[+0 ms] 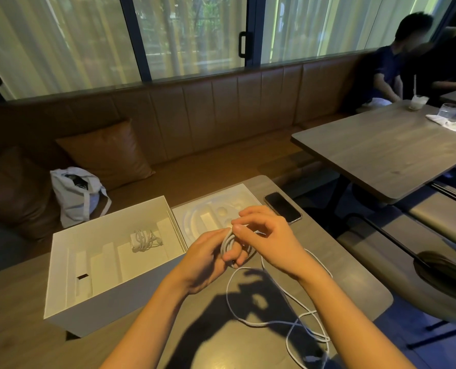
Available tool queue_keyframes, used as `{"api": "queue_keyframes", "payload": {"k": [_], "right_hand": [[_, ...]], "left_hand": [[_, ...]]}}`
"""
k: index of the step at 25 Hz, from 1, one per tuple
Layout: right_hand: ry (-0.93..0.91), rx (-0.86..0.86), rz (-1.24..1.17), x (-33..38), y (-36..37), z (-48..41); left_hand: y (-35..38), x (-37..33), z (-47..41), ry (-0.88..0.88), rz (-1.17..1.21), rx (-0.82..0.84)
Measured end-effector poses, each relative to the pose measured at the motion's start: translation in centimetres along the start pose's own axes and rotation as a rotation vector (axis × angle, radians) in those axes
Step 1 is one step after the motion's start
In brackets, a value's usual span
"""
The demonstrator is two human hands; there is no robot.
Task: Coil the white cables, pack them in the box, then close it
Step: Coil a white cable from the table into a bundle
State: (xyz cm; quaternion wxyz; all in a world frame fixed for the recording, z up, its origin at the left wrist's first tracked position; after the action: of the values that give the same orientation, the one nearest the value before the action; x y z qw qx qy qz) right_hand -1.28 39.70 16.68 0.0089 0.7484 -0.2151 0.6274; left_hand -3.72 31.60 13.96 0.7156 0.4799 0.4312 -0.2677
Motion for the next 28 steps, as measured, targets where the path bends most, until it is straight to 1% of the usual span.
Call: {"api": "queue_keyframes", "payload": {"k": [1, 3, 5, 7, 10, 12, 14, 16, 19, 21, 23, 24, 26, 28], "right_hand": [[0.015, 0.06, -0.025, -0.2, 0.3, 0.1], [0.036, 0.169, -0.079, -0.3, 1.2, 0.5], [0.038, 0.191, -0.088, -0.4, 1.6, 0.8], [0.057, 0.108, -0.053, -1.1, 1.2, 0.8], [0.085, -0.047, -0.062, -1.9, 0.4, 0.6], [0.118, -0.111, -0.074, -2.5, 0.3, 0.6], [0.186, -0.124, -0.089, -3.5, 0.3, 0.9], [0.231, -0.064, -0.127, -4.1, 0.7, 1.1], [0.278, -0.026, -0.241, -4.5, 1.1, 1.1], [0.282, -0.011, -0.292, -4.5, 1.3, 1.1], [0.177, 0.023, -0.231, -3.8, 1.5, 1.1], [0.104, 0.013, -0.148, -3.5, 1.4, 1.1], [-0.063, -0.059, 0.102, -2.4, 0.8, 1.2], [-0.279, -0.066, 0.303, -0.9, 1.4, 1.2]], "left_hand": [[-0.7, -0.2, 0.0, 0.008, -0.004, -0.05], [-2.4, -0.3, 0.0, 0.005, -0.068, -0.212], [-3.7, -0.3, 0.0, 0.012, -0.091, -0.336], [-4.0, -0.6, -0.2, 0.031, -0.178, -0.428], [-4.6, -2.0, 0.2, 0.08, -0.498, -0.673], [-4.3, -2.8, 0.3, 0.106, -0.726, -0.755], [-4.1, -2.8, 0.1, 0.071, -0.935, -0.762], [-3.9, -2.6, -0.2, 0.076, -1.01, -0.697], [-3.6, -2.5, -0.5, 0.14, -0.983, -0.62], [-4.0, -1.8, -0.7, 0.117, -0.887, -0.602], [-4.6, -0.9, -0.7, 0.052, -0.75, -0.57], [-4.9, -0.5, -0.6, 0.015, -0.69, -0.556], [-5.6, 0.1, -0.2, -0.041, -0.599, -0.553], [-5.9, 0.5, 0.1, -0.072, -0.54, -0.552]]}}
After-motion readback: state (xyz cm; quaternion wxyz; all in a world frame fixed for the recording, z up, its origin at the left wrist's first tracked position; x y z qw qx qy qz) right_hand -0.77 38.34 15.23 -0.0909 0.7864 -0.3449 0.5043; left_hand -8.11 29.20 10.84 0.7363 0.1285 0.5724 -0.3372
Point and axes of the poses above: each hand's wrist, its own z-axis away from the middle knuckle, its own y-axis out of the palm, x = y × z, the point moved 10 cm from there along -z, towards the middle knuckle, and after that the axes turned 7 degrees about -y, right-handed, at the moved point
